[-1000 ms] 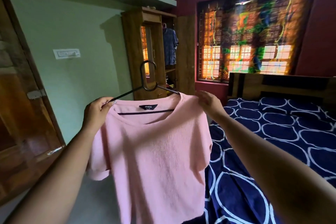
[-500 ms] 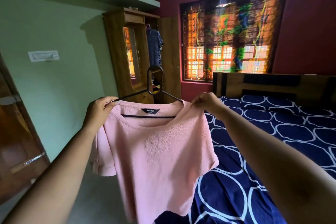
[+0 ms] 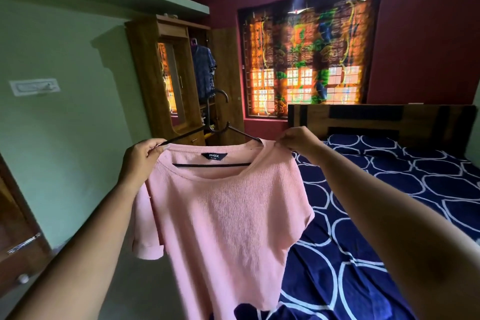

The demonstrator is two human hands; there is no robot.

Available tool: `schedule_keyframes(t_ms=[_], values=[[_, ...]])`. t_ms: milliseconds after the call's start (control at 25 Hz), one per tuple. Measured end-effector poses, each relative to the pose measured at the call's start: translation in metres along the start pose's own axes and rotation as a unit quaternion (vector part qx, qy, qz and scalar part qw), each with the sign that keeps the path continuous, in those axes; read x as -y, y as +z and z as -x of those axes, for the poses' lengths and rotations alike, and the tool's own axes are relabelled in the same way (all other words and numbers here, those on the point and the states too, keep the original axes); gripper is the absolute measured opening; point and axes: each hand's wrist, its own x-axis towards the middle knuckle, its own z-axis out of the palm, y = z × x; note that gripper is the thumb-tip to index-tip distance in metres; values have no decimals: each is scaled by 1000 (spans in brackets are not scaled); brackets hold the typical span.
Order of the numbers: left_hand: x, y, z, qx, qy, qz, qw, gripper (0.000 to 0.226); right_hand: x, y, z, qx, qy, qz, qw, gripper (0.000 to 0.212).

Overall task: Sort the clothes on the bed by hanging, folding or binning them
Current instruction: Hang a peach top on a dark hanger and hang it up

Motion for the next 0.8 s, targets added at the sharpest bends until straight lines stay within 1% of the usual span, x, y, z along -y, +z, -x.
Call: schedule_keyframes(t_ms=[80, 160, 280, 360, 440, 520, 640, 720, 800], values=[[-4, 4, -2, 6, 0, 2, 1000, 23, -2, -4, 1, 31, 19, -7, 999, 9], [-10, 8, -6, 18, 11, -1, 1000, 22, -5, -7, 3, 22, 26, -31, 999, 8], [-17, 15, -10, 49, 42, -26, 998, 22, -9, -18, 8, -4, 26, -87, 996, 17], [-21, 21, -11, 60, 54, -35, 996, 22, -11, -25, 12, 10, 19, -112, 993, 17], [-24, 27, -12, 51, 55, -22, 997, 22, -13, -31, 14, 22, 6, -112, 993, 15], [-27, 34, -13, 37, 51, -18, 998, 23, -15, -35, 15, 26, 0, -66, 997, 12], [-29, 43, -16, 27, 42, -10, 999, 24, -21, -40, 14, 45, 0, 67, 997, 20], [-30, 48, -18, 19, 45, 2, 999, 24, -27, -42, 14, 54, -13, 165, 985, 24], [-30, 52, -21, 11, 52, 5, 999, 23, -35, -42, 17, 36, -22, 237, 971, 23]])
